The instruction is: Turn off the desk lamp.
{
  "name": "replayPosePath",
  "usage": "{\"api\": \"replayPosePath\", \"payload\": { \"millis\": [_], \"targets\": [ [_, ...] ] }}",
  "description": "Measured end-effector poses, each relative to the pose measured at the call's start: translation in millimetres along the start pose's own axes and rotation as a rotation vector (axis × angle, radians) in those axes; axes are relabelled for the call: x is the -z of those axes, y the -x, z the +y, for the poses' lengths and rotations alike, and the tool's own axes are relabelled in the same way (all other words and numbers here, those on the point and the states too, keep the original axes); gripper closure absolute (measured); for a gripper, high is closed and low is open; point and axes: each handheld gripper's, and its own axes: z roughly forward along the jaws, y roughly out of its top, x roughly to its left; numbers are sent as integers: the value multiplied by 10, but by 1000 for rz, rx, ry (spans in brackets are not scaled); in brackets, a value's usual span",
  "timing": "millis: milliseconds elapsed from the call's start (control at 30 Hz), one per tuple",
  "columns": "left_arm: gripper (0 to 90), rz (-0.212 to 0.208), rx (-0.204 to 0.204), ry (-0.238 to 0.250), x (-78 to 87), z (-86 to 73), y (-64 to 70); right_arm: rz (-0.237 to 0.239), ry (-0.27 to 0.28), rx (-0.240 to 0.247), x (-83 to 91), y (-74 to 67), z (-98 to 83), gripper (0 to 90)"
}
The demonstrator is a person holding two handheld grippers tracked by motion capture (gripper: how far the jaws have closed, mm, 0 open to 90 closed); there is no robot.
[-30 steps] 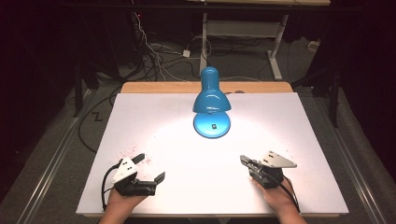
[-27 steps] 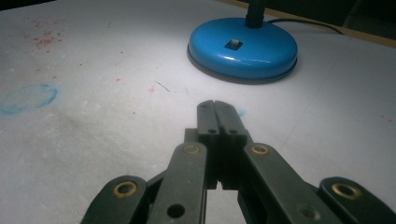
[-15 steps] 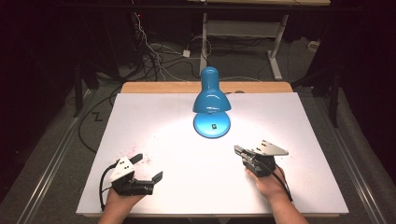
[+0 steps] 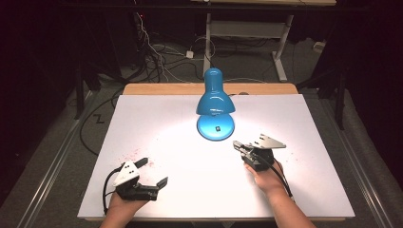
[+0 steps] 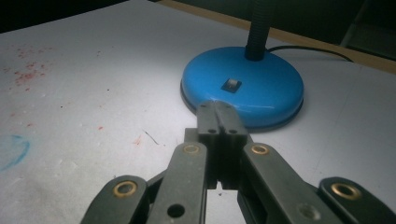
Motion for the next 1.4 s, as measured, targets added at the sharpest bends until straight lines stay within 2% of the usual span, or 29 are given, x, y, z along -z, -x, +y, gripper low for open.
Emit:
{"api": "replayPosePath", "payload": {
  "millis": [333, 667, 1400],
  "targets": [
    [0, -11, 0, 13, 7, 3, 3, 17, -17, 13, -173, 19, 114, 900],
    [0, -22, 8, 29, 17, 0, 6, 17, -36, 13, -371, 57, 143, 900],
    [0, -30, 11, 35, 20, 0, 9, -4, -44, -47, -751, 184, 196, 900]
  ]
}}
